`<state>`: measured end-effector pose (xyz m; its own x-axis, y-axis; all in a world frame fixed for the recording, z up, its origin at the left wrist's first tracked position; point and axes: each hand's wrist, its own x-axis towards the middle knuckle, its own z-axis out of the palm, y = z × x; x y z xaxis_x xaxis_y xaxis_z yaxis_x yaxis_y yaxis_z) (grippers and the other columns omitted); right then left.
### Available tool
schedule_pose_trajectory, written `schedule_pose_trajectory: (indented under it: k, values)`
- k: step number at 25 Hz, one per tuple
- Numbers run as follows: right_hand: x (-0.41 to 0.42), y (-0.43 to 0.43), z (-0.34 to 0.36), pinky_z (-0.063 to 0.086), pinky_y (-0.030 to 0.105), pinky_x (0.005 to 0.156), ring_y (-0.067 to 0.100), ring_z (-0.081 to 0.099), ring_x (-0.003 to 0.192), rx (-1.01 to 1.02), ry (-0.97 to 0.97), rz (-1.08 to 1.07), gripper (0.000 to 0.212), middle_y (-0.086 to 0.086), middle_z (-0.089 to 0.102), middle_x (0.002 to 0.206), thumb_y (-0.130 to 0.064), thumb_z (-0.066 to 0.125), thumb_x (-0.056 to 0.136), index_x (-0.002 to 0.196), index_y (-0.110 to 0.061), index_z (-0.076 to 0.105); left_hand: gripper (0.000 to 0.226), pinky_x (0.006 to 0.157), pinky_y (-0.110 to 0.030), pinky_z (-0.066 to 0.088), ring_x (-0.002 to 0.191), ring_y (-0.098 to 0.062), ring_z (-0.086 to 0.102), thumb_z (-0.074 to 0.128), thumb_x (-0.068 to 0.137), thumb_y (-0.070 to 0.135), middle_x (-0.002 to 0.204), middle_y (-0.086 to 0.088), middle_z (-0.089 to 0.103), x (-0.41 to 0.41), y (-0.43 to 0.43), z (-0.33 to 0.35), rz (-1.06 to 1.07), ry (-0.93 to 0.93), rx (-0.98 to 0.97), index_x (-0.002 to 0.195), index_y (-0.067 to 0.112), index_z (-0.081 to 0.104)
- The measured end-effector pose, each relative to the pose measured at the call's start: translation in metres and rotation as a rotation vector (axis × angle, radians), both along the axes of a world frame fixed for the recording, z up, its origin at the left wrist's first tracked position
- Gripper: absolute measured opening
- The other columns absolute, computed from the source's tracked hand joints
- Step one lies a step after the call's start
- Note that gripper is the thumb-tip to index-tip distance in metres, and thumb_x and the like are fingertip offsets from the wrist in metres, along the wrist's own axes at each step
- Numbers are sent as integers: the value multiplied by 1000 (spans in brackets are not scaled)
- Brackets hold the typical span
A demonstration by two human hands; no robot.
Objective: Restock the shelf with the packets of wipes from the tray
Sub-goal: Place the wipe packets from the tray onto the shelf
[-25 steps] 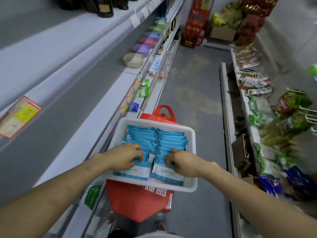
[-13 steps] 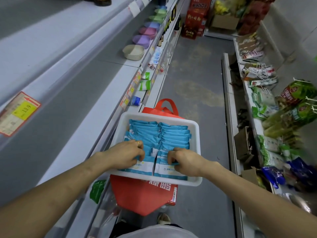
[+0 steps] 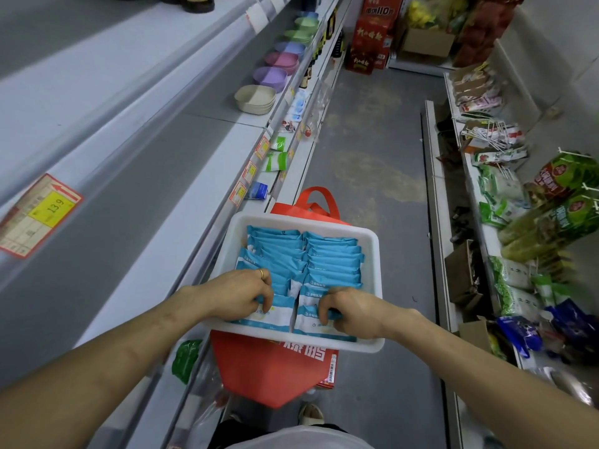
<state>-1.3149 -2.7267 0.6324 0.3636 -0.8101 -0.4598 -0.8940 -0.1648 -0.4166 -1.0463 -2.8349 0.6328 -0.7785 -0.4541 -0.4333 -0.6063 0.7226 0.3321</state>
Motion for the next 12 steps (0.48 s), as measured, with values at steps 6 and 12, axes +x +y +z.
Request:
schedule_pose_trajectory:
  k: [6,12]
  values:
    - [0,1,-2,52,34,95,14,57,103,15,12,9,28,-7,61,117,-9,64,87,106,-30,67,38,97,-30,43,107,-6,47,56,85,3,113,20,51,0,-1,-3,-3,-7,38,95,36,73]
    - [-1,1,-4,52,32,97,13,57,107,22,12,18,30,-7,59,121,-10,63,89,109,-32,67,41,94,-32,48,104,-5,52,54,86,6,114,21,45,3,-2,-1,34,-18,175,95,43,70]
